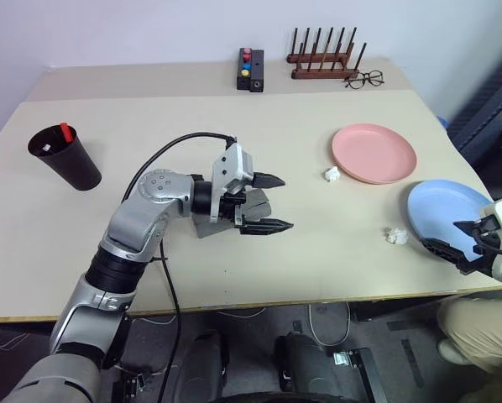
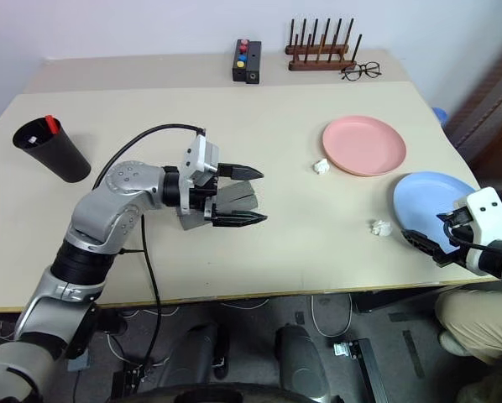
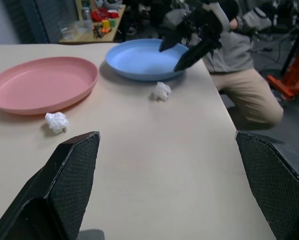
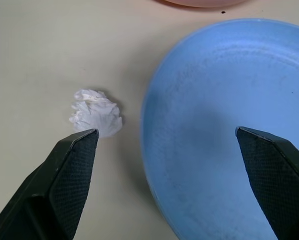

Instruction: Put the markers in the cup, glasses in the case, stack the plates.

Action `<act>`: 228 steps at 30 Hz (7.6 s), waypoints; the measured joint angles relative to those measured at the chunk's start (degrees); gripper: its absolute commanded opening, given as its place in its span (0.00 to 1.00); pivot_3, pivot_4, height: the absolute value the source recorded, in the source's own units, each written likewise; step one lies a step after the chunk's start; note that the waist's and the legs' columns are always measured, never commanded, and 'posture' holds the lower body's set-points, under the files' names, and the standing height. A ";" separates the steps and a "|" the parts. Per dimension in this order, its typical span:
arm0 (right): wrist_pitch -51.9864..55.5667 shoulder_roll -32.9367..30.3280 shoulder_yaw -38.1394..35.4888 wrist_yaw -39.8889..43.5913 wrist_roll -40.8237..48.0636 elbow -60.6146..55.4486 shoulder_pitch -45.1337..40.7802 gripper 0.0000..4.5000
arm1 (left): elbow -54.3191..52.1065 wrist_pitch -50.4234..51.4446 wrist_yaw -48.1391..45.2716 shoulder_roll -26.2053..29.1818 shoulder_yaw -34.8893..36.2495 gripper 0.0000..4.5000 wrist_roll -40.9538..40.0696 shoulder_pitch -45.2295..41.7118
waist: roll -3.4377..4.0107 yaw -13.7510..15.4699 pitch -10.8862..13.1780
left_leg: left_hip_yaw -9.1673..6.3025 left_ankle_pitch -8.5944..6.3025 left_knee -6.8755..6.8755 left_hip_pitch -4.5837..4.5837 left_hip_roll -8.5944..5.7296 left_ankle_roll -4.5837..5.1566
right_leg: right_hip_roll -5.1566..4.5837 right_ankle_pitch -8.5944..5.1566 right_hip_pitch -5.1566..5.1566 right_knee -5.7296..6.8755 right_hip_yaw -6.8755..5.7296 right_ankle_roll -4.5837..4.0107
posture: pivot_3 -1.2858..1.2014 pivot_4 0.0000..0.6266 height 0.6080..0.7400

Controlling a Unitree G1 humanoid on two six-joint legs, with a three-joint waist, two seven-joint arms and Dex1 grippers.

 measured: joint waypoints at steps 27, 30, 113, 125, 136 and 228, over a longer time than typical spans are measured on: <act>-13.44 0.01 8.99 1.83 -5.98 12.20 -5.00 0.01 | 1.05 -2.33 0.36 0.19 -0.95 1.00 2.23 0.78 | -0.02 0.04 -0.01 | 0.00 -0.01 0.02 0.02 0.00 0.01 | 0.00 0.00 0.04 -0.01 0.00 0.00 | 0.52 0.24 1.00; -14.84 0.01 9.07 1.94 -6.70 13.21 -5.27 0.01 | 1.06 -2.34 0.73 0.19 -0.95 1.00 2.32 0.78 | -0.02 0.03 -0.01 | 0.00 -0.01 0.02 0.02 0.00 0.01 | 0.00 0.00 0.04 -0.02 0.00 0.00 | 0.52 0.24 1.00; -13.72 -3.23 17.48 17.00 -5.10 12.90 -13.79 0.88 | 0.17 0.41 13.41 -2.47 -0.93 1.00 8.48 4.54 | 0.09 -1.04 0.05 | 0.01 -0.02 -0.03 0.02 -0.01 0.03 | -0.06 0.00 0.01 -0.03 0.04 0.01 | 0.52 0.24 1.00; -15.72 -2.11 21.44 16.76 -6.69 16.37 -16.05 0.49 | -2.78 1.42 8.33 2.66 -1.03 1.00 7.82 7.27 | 0.09 -1.07 0.05 | 0.02 -0.02 -0.03 0.02 0.00 0.03 | -0.05 0.00 0.00 -0.03 0.04 0.01 | 0.52 0.24 1.00; -17.68 -1.91 22.18 16.73 -7.23 17.49 -17.22 0.02 | -2.99 -0.82 1.54 4.47 -0.99 1.00 6.04 7.28 | 0.08 -1.01 0.05 | 0.02 -0.02 -0.02 0.02 -0.01 0.03 | -0.06 0.00 0.02 -0.04 0.03 0.01 | 0.52 0.24 1.00; -50.65 23.17 27.66 8.68 -21.16 72.66 -58.24 0.45 | -9.27 9.08 22.98 2.27 3.74 1.00 8.40 8.26 | 0.13 -1.42 0.08 | 0.10 -0.01 -0.07 -0.01 0.02 0.00 | -0.14 0.01 -0.06 0.00 0.07 0.02 | 0.52 0.24 1.00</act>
